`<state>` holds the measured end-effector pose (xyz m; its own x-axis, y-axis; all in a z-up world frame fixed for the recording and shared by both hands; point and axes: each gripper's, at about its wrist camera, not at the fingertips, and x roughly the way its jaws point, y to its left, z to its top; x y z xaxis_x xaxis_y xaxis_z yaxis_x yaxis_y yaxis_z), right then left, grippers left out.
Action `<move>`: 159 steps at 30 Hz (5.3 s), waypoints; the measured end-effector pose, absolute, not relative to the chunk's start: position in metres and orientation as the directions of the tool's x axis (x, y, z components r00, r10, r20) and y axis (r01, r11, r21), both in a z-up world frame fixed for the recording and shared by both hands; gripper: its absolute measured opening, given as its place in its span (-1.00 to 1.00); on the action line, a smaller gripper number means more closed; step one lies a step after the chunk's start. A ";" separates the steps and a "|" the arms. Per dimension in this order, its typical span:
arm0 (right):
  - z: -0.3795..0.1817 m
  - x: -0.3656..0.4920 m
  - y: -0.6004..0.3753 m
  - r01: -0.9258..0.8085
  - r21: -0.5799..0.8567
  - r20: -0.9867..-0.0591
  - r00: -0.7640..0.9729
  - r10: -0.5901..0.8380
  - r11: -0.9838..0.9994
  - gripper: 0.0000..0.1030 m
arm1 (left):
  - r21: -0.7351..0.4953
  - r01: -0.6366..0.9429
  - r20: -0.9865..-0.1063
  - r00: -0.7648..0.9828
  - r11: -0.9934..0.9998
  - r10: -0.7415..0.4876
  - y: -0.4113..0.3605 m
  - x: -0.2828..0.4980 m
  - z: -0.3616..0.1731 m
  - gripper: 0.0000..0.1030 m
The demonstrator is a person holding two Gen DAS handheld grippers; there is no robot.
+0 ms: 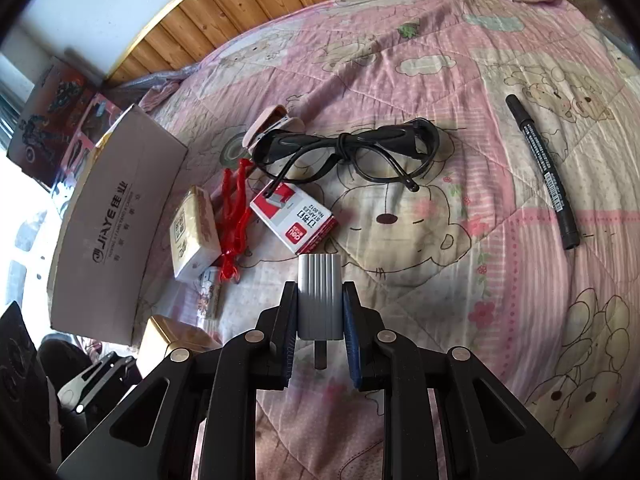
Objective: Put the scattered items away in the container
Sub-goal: 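Lift both held items and carry them toward the open cardboard box, then lower both items into the cardboard box and open both tools, then move both open tools back over the remaining scattered items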
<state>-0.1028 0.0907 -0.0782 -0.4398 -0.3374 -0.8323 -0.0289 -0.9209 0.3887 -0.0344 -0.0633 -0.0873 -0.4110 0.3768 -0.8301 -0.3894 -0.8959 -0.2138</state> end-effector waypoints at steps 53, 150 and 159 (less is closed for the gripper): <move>0.059 -0.078 -0.115 0.305 0.284 -0.749 -0.521 -0.409 -0.909 -0.57 | -0.381 -0.212 -0.648 -0.633 -0.900 0.424 -0.264 -0.033 0.048 0.00; 0.000 -0.022 -0.032 0.229 0.429 -0.672 -0.565 -0.478 -0.874 -0.17 | -0.088 -0.275 -0.768 -0.594 -0.958 0.241 -0.202 0.002 0.033 0.07; -0.021 -0.021 0.020 0.069 0.443 -0.719 -0.568 -0.400 -0.894 -0.17 | -0.157 -0.313 -0.803 -0.512 -0.937 0.306 -0.166 0.003 0.006 0.07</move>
<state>-0.0211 0.0198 -0.0214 -0.5679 -0.4003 -0.7193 0.0688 -0.8938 0.4431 0.0031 -0.1660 0.0064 -0.5120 0.3061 -0.8026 -0.3131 -0.9366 -0.1574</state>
